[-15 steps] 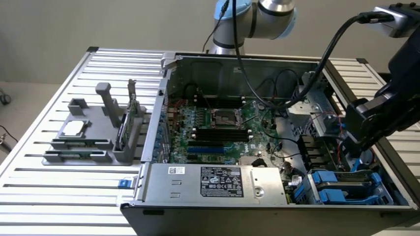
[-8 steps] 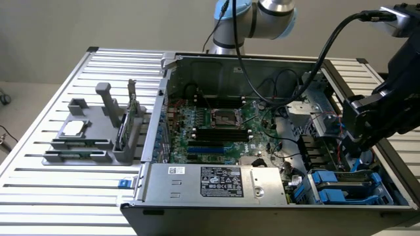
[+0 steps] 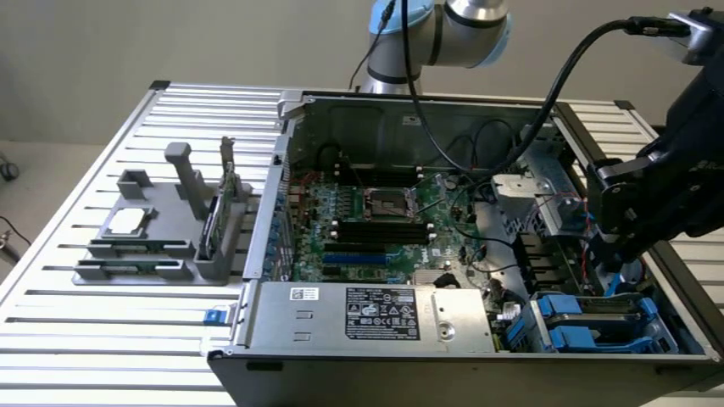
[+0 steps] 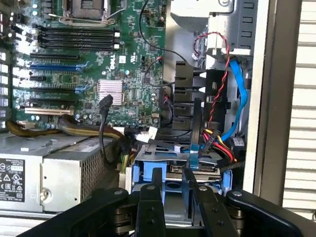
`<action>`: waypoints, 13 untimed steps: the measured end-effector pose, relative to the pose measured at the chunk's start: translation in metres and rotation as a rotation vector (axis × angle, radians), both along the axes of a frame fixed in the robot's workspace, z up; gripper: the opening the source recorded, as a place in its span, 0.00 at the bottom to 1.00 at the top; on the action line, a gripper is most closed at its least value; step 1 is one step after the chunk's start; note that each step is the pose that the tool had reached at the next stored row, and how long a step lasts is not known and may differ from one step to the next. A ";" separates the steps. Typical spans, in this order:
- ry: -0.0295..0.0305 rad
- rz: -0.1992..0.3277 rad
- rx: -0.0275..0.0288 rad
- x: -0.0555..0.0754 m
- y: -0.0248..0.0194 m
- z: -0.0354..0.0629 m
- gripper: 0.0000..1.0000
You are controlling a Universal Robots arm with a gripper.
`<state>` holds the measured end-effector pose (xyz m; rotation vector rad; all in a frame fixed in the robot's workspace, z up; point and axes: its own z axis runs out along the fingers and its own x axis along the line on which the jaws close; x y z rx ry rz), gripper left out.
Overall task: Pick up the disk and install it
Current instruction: 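Insert the first disk wire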
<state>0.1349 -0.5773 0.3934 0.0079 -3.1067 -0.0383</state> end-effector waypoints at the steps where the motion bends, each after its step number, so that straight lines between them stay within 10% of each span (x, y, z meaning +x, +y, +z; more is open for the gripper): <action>1: 0.0000 -0.018 0.0000 0.000 0.0000 -0.0002 0.31; 13: 0.0000 -0.166 -0.0011 0.003 0.0010 -0.0007 0.31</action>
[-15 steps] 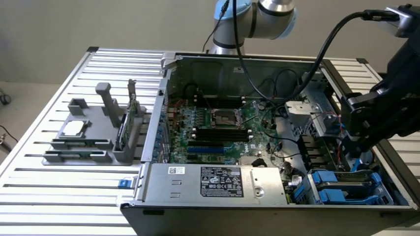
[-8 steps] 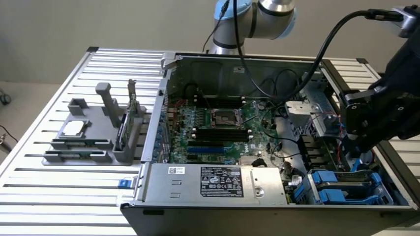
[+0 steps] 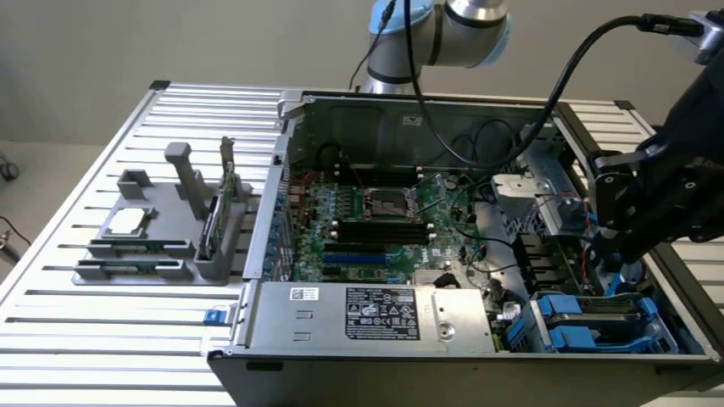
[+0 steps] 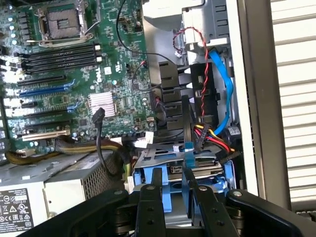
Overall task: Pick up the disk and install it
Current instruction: 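Insert the first disk wire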
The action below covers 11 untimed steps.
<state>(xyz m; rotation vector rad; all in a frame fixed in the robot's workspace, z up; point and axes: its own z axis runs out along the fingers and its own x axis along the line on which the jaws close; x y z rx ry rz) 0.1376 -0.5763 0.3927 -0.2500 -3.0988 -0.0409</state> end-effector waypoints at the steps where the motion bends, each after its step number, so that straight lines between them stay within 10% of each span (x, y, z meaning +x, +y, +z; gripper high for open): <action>1: 0.0000 -0.003 -0.0009 0.002 0.0005 0.0000 0.31; 11: 0.0052 -0.010 -0.0109 0.031 0.0035 0.0003 0.31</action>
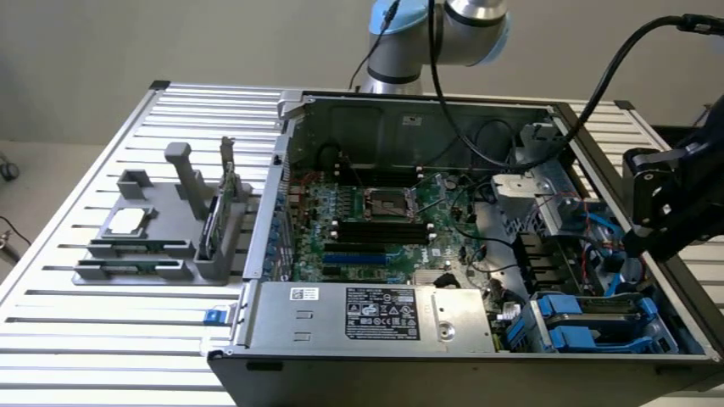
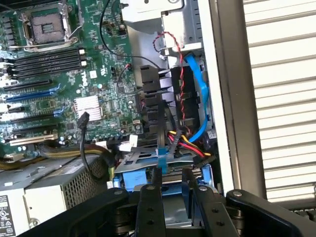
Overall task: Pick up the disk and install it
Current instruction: 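Insert the first disk wire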
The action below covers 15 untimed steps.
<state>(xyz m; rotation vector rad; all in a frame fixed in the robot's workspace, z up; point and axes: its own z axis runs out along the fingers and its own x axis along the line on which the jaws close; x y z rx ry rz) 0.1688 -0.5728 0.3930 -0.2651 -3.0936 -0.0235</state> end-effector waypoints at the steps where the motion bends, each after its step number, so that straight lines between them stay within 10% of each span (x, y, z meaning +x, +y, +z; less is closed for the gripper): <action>1: 0.0013 0.000 -0.0007 0.004 0.0000 -0.0001 0.31; 15: 0.0054 -0.121 -0.0025 0.016 -0.0011 -0.0073 0.31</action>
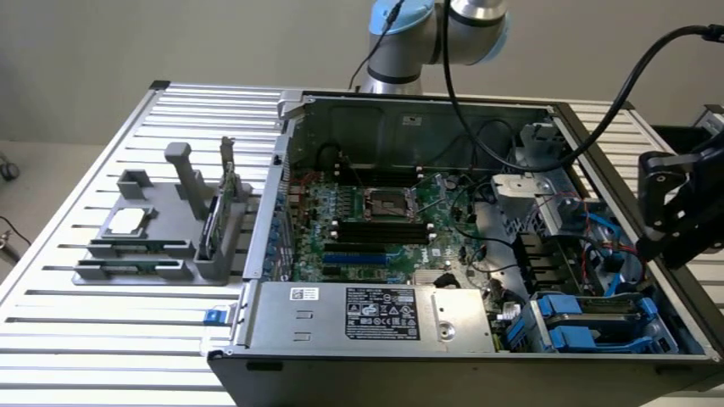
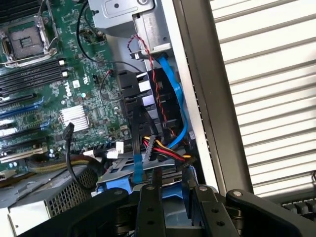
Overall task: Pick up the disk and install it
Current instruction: 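Insert the first disk wire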
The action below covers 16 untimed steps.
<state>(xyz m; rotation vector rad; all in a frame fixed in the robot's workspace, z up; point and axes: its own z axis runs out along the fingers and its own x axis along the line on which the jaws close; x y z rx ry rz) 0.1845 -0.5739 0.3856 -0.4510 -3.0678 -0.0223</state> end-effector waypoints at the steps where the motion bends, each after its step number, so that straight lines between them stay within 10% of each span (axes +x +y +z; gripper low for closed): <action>1: 0.0000 -0.015 0.0000 0.000 -0.0001 -0.0009 0.31; 16: -0.0001 -0.222 -0.0002 0.000 -0.0022 -0.0129 0.31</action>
